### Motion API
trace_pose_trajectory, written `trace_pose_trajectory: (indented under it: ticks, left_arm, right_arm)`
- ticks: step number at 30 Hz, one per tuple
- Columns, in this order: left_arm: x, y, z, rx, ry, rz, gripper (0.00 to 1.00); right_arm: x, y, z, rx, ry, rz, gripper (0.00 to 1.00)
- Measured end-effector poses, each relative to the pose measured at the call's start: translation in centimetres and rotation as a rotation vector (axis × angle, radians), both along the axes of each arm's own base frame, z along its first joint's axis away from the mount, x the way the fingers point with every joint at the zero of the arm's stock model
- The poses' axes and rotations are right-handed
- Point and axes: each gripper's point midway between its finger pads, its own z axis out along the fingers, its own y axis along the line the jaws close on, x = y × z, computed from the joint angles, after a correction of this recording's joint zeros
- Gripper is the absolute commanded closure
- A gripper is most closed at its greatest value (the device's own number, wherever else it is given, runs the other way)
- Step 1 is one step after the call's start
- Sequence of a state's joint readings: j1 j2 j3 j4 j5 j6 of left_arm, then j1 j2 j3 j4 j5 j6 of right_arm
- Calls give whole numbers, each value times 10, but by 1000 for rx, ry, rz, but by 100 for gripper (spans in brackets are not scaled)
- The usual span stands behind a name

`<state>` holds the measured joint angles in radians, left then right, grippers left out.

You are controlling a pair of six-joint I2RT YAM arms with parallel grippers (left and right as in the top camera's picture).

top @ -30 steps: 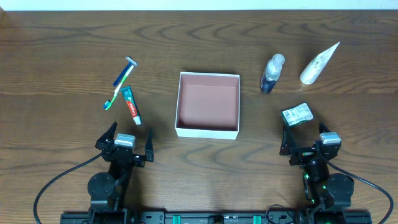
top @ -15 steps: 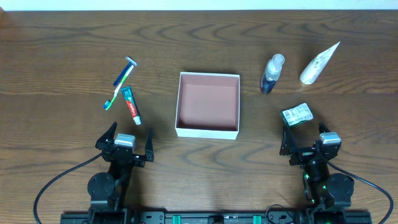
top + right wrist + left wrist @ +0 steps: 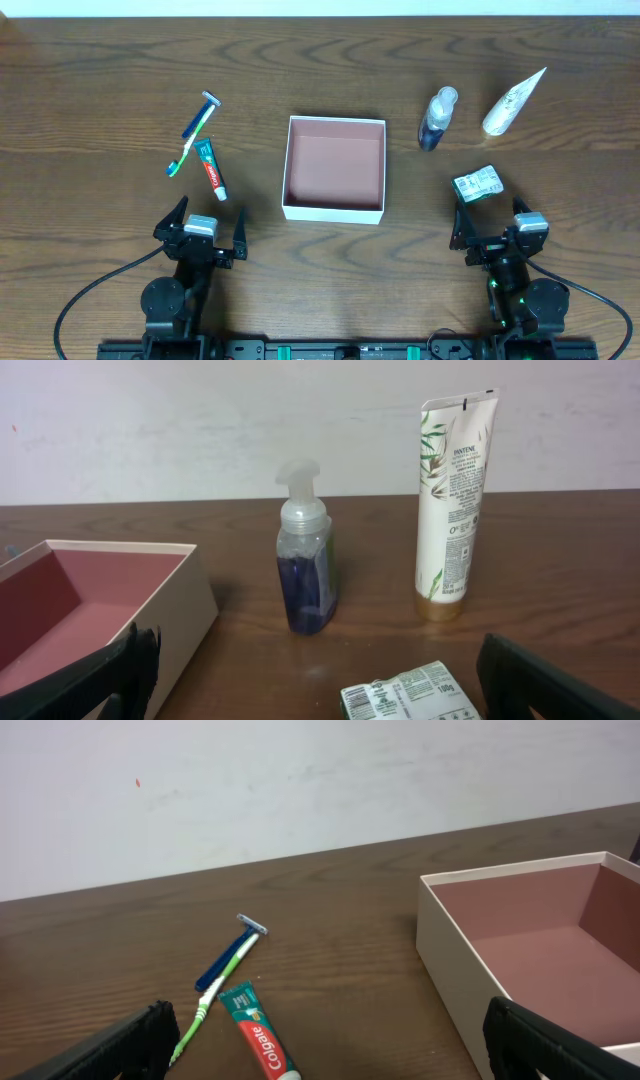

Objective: Pack container

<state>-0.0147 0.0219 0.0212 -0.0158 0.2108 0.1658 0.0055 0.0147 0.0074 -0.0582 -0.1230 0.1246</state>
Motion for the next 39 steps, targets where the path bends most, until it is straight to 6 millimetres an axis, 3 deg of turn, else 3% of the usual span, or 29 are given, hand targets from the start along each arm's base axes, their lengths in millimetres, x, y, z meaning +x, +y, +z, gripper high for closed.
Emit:
trace_pose_trajectory:
  ticks: [4,10,17,20,25,28,34,39]
  left_arm:
    - [0,0,0,0,0,0,2]
    - [0,0,0,0,0,0,2]
    - [0,0,0,0,0,0,2]
    - [0,0,0,0,1,0,2]
    - [0,0,0,0,2,0,2]
    - [0,0,0,0,1,0,2]
    - [0,0,-1,0,3,0,2]
    - [0,0,-1,0,3,0,2]
  right_arm:
    - [0,0,1,0,-6,-3,1]
    - [1,-1,23,55,-86,-4,1]
    - [-1,0,30,133,-45,-4,1]
    - [-2,0,57,127,-8,-7,1]
    - [8,-1,123,106,126,-20,1]
    - [20,-2,147,89,303,-32,1]
    - [68,3,193,26,581,6,1]
    - [115,14,205,25,634,75,1]
